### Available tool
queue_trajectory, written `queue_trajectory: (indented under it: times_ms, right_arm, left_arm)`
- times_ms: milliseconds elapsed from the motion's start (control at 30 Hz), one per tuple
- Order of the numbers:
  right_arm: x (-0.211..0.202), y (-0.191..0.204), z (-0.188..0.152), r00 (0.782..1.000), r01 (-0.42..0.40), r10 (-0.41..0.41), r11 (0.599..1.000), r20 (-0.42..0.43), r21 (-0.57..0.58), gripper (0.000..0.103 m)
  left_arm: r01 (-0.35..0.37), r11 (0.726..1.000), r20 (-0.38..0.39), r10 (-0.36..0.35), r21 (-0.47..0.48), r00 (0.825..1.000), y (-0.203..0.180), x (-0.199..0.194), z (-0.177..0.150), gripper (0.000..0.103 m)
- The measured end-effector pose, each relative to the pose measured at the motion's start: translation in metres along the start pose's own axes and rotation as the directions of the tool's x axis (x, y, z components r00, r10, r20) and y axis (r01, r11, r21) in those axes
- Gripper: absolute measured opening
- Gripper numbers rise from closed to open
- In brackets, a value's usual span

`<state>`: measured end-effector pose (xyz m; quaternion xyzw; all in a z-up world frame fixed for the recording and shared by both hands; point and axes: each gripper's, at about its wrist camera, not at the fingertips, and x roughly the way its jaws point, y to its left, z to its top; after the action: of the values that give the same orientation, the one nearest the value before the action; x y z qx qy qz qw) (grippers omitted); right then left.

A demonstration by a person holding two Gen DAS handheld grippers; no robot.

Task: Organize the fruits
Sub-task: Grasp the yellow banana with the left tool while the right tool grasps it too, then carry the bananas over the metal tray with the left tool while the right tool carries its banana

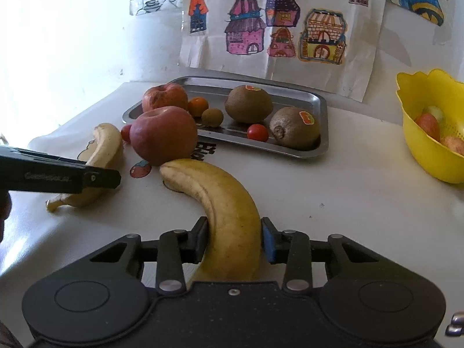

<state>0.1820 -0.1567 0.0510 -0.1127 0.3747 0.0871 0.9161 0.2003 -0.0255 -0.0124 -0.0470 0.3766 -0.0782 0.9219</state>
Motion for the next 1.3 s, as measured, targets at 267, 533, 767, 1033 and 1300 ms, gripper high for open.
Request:
queue_trajectory:
  times_ms: [267, 533, 767, 1033, 1300]
  right_arm:
    - [-0.001, 0.002, -0.001, 1.000, 0.000, 0.000, 1.000, -0.003, -0.009, 0.042]
    - [0.001, 0.003, 0.000, 1.000, 0.006, -0.006, 1.000, 0.003, -0.004, 0.041]
    - [-0.007, 0.007, -0.003, 0.999, 0.014, -0.013, 1.000, 0.033, -0.027, 0.039]
    - [-0.022, 0.023, -0.005, 0.990, 0.091, -0.073, 0.985, 0.121, -0.149, 0.039]
    - [-0.031, 0.020, -0.005, 0.984, 0.115, -0.093, 0.982, 0.150, -0.148, 0.039]
  left_arm:
    - [0.029, 0.999, -0.010, -0.029, 0.038, 1.000, -0.013, -0.002, -0.005, 0.042]
    - [-0.019, 0.996, -0.001, 0.019, 0.085, 1.000, -0.023, 0.004, -0.004, 0.044]
    - [0.030, 0.999, 0.007, -0.030, 0.039, 1.000, -0.018, -0.002, -0.006, 0.039]
    - [0.052, 0.998, 0.047, -0.053, 0.030, 0.997, -0.020, -0.016, -0.013, 0.038]
    - [0.064, 0.998, 0.049, -0.064, 0.016, 0.997, -0.021, -0.022, -0.016, 0.038]
